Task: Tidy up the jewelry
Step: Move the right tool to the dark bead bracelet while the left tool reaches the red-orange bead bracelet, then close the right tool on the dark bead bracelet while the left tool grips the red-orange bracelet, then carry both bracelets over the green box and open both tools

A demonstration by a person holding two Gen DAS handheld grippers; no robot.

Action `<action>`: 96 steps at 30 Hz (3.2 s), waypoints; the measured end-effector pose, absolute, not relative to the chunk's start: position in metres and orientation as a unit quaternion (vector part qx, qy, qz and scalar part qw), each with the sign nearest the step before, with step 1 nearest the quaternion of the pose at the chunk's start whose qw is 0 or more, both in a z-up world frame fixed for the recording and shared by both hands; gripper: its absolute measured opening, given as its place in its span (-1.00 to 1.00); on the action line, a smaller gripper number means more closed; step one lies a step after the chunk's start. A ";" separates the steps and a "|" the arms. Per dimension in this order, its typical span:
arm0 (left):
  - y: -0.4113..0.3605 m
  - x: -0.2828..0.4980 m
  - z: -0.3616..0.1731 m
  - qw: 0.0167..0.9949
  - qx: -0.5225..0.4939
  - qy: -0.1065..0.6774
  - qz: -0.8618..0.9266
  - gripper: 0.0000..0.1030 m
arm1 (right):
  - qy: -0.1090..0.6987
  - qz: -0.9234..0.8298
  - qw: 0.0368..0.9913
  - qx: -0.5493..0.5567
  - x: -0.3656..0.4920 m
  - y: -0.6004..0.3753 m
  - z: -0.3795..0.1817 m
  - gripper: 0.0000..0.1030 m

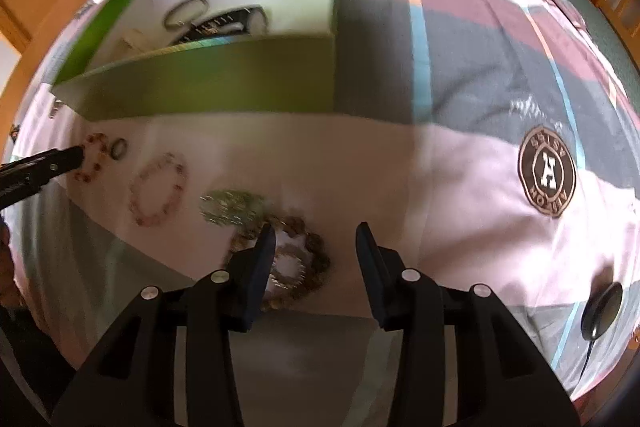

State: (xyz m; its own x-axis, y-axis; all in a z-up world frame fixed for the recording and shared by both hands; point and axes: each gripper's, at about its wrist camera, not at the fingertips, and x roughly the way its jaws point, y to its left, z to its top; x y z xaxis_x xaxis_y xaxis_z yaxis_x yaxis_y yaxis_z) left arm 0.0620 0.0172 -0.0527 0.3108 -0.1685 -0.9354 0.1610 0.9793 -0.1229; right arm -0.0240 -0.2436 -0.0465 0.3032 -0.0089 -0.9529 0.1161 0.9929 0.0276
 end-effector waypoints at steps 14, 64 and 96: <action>0.022 0.070 -0.072 0.804 0.007 0.590 -0.077 -0.31 | 0.585 0.002 0.808 0.061 -0.020 -0.226 -0.051 -0.79; -0.003 0.055 -0.046 0.816 0.002 0.557 -0.153 -0.84 | 0.508 0.080 0.853 0.090 -0.030 -0.198 0.018 -0.79; -0.016 0.136 0.018 0.857 0.010 0.492 -0.154 -0.84 | 0.457 0.034 0.885 0.077 0.081 -0.207 0.038 -0.79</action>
State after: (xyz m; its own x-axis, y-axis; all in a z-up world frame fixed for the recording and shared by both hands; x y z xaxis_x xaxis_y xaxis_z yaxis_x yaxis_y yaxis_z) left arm 0.1355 -0.0155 0.0181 0.4677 -0.2531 -0.8469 0.2734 0.9526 -0.1337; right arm 0.0806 -0.2073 0.0385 0.5794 0.1304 -0.8046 0.0102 0.9859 0.1671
